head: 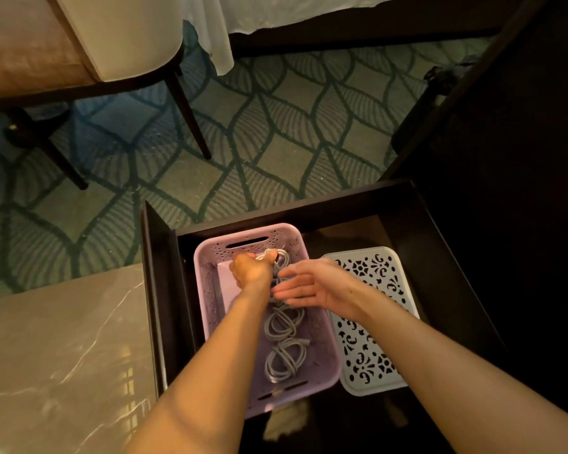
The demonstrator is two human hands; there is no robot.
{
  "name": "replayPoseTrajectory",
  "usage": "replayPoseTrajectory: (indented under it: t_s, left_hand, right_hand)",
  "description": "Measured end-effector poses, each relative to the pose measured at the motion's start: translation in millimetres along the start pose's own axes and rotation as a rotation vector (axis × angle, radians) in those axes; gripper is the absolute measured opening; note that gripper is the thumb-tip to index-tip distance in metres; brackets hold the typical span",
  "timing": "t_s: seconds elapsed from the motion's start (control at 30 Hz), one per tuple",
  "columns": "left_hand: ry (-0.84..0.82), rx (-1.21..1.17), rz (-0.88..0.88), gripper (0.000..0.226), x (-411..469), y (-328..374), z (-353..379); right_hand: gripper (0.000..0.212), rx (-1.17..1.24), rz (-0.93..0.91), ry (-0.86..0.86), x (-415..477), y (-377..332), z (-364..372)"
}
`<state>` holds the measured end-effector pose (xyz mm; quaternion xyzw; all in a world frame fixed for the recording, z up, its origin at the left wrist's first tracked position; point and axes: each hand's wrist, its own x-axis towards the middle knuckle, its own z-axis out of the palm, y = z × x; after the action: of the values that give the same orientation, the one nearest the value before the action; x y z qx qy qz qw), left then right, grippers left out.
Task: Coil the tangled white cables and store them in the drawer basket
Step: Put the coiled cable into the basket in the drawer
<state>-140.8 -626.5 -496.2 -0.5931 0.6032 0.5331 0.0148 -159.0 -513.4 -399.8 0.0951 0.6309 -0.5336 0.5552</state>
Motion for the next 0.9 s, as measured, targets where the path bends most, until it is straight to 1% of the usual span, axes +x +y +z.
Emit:
replayPoseTrajectory:
  t_s: [0.17,0.27,0.4,0.5,0.57,0.63,0.77,0.83,0.9]
  left_hand:
    - [-0.058,-0.026,-0.024,0.027,10.8,4.4,-7.5]
    - [-0.093,-0.032,-0.045,0.03,8.7,10.9,-17.0]
    - [-0.157,0.08,0.004,0.031,-9.0,26.1,-32.1]
    - [-0.222,0.126,0.062,0.029,-25.0,45.5,-43.9]
    - [-0.266,0.186,0.13,0.028,-42.9,65.3,-50.9]
    - [-0.323,0.167,0.212,0.022,-67.7,87.9,-56.3]
    - [-0.393,0.116,0.459,0.013,-132.7,135.0,-61.8]
    - [-0.419,0.085,0.589,0.016,-172.8,157.5,-65.5]
    - [-0.434,0.088,0.749,0.015,-215.7,180.1,-69.9]
  right_hand:
    - [0.018,-0.002,0.029,0.037,-4.9,-2.1,-2.9]
    - [0.021,-0.076,0.049,0.088,-12.6,-4.9,-6.3]
    - [0.017,-0.142,0.052,0.164,-28.3,-11.3,-8.1]
    - [0.017,-0.195,0.021,0.264,-43.9,-19.8,-12.3]
    - [0.016,-0.207,-0.022,0.36,-61.9,-29.5,-16.4]
    - [0.015,-0.187,-0.076,0.447,-82.7,-42.8,-20.2]
    - [0.028,-0.079,-0.188,0.595,-133.7,-76.0,-36.1]
    - [0.03,-0.016,-0.32,0.622,-172.0,-90.8,-45.5]
    - [0.032,-0.002,-0.468,0.662,-220.1,-101.4,-48.1]
